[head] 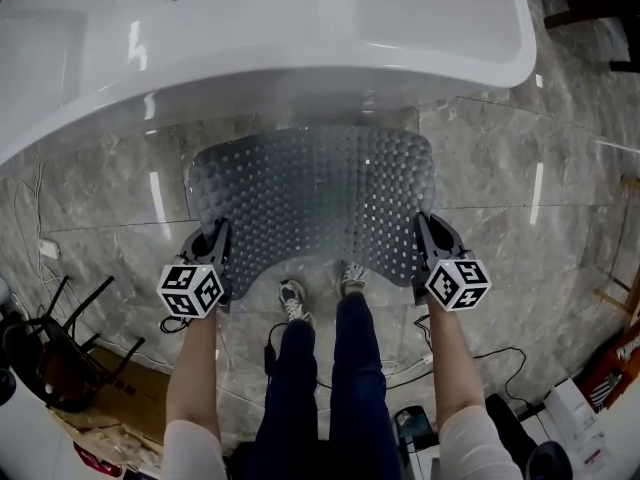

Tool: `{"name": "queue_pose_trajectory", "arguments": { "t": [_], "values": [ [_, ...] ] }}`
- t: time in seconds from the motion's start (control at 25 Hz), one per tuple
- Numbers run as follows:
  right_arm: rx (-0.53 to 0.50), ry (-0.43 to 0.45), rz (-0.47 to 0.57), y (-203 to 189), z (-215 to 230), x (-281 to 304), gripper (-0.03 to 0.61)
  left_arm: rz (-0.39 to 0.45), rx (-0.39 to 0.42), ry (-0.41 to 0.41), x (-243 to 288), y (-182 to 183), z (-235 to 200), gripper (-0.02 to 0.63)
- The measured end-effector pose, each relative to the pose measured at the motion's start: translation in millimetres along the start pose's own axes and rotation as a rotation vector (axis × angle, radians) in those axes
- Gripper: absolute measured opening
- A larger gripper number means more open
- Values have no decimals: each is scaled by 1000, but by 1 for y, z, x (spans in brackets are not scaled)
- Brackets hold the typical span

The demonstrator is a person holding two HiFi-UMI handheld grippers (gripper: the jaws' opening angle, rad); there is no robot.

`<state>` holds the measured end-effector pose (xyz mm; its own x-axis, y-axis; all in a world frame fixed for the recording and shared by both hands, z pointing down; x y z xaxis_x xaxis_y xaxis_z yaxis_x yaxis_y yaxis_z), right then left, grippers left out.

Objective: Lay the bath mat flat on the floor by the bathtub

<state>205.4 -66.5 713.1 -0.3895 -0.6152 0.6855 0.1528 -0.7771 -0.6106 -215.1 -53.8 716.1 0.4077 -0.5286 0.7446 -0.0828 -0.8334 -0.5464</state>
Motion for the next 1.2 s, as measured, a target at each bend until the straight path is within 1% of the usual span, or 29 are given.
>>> {"name": "queue_pose_trajectory", "arguments": {
  "t": [0.48, 0.8, 1.2],
  "values": [
    [-47, -7, -42, -29, 23, 50, 40, -34, -3, 7, 56, -25, -16, 44],
    [-48, -26, -45, -41, 36, 62, 40, -32, -16, 25, 71, -33, -22, 44],
    [-71, -22, -42, -52, 49, 85, 40, -33, -30, 59, 92, -51, -40, 44]
  ]
}}
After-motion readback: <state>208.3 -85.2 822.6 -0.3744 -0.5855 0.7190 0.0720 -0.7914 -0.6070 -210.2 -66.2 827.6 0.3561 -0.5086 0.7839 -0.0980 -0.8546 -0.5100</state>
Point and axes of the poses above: the fingertips, and each gripper's own axes: x forward along the fingers, z to its right, y out of its top, the point moved 4 cm from there along -x, backward along the fingers, and after that the axes turned 1 degree about -y, right-handed, at the moved point
